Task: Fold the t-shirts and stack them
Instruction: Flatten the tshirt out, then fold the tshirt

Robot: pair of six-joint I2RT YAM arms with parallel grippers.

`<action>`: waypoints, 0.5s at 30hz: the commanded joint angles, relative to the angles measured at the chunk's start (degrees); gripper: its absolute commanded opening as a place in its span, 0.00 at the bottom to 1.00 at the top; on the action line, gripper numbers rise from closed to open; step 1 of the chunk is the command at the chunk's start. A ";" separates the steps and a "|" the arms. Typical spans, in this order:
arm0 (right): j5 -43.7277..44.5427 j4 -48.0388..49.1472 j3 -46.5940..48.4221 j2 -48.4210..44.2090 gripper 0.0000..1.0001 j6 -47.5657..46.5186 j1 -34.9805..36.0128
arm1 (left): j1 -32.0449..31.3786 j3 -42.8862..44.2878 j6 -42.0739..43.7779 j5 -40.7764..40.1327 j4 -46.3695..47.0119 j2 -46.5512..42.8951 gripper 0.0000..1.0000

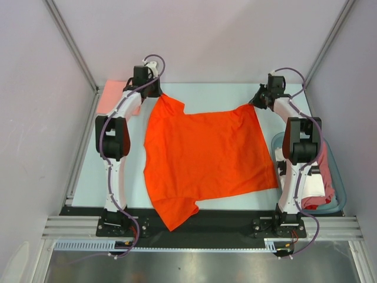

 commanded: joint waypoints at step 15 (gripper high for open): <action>-3.94 -18.67 25.78 13.12 0.01 -1.62 -2.82 | 2.39 4.66 -1.51 0.49 -4.79 -2.29 0.00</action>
